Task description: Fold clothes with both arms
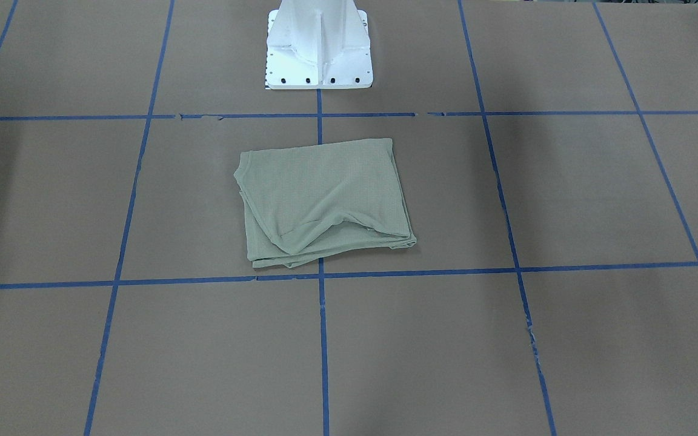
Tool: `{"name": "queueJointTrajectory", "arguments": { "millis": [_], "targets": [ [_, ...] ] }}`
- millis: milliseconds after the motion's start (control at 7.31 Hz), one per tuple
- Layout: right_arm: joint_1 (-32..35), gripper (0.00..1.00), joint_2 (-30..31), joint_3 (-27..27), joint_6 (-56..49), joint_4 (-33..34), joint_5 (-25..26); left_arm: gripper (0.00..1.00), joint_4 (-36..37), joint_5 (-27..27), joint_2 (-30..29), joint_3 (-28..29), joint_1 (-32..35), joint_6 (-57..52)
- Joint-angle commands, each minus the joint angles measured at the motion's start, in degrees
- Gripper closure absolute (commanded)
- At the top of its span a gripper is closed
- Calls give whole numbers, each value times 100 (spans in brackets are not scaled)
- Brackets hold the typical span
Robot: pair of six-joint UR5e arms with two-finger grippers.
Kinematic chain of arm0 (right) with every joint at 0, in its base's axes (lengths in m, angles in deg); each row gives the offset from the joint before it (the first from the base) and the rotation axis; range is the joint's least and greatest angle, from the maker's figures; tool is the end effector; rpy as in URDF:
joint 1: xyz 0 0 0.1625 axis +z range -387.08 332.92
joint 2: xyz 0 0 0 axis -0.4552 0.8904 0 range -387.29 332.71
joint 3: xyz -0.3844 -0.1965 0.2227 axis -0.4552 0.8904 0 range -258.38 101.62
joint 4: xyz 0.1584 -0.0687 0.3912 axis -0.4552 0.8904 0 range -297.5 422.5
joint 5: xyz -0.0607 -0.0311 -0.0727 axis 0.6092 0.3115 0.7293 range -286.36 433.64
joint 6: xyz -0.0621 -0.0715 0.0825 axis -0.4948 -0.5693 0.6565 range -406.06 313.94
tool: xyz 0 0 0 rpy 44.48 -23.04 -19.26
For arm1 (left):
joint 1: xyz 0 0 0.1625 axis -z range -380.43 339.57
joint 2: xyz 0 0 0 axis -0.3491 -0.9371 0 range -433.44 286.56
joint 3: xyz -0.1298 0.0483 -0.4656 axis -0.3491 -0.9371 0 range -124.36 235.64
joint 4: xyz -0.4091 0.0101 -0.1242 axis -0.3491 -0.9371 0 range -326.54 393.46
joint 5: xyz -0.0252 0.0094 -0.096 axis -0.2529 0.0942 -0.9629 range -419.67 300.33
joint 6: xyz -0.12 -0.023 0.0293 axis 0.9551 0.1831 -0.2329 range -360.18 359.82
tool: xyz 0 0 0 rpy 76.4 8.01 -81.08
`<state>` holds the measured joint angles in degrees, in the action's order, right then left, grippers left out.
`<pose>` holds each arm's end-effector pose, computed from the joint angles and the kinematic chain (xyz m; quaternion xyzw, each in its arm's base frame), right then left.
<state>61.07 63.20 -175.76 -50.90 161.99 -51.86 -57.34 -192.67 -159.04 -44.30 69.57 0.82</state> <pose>0.0444 -0.4958 0.7062 -0.0137 -0.3052 -0.0486 0.9509 -0.0477 -0.4764 0.6879 0.0483 0.3664 0.0121 0.9291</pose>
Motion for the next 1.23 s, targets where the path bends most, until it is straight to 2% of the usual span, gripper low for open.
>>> {"name": "queueJointTrajectory", "arguments": {
  "millis": [0, 684, 1094],
  "targets": [
    [0, 0, 30, -53, 0, 0, -1, 0, 0, 2, 0, 1, 0, -4],
    [0, 0, 241, -351, -44, 0, -45, 0, 0, 11, 0, 18, 0, -4],
    [0, 0, 250, -352, -44, 0, -45, 0, 0, 11, 17, 36, 0, 5]
  ]
}}
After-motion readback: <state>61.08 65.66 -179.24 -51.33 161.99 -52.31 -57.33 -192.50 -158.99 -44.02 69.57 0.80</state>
